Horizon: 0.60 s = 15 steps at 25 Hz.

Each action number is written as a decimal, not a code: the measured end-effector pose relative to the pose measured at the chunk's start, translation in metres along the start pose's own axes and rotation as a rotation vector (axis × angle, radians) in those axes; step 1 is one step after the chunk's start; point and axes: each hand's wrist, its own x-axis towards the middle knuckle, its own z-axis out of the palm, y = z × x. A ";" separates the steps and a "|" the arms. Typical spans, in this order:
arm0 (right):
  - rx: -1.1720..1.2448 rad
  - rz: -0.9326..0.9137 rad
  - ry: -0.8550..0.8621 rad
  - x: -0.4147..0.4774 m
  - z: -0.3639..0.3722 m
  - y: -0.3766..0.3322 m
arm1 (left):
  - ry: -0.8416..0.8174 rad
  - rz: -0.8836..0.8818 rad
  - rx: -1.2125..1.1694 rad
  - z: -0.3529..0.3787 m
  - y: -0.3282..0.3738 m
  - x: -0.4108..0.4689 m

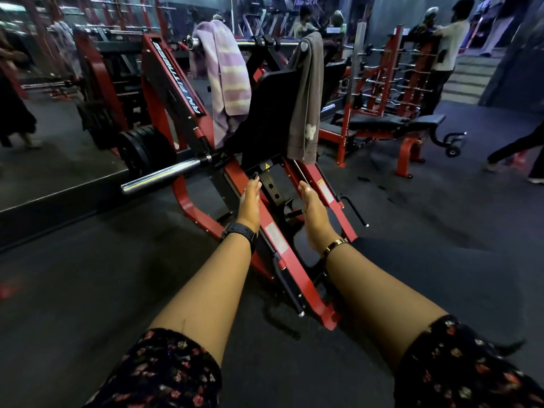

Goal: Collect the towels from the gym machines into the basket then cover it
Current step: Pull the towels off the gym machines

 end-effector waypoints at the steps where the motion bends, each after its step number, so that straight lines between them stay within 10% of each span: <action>1: -0.006 0.003 0.002 0.016 -0.004 0.004 | -0.001 -0.001 0.008 0.005 -0.004 0.017; 15: 0.030 0.004 0.123 0.304 -0.014 -0.008 | -0.086 0.017 0.035 0.064 -0.010 0.320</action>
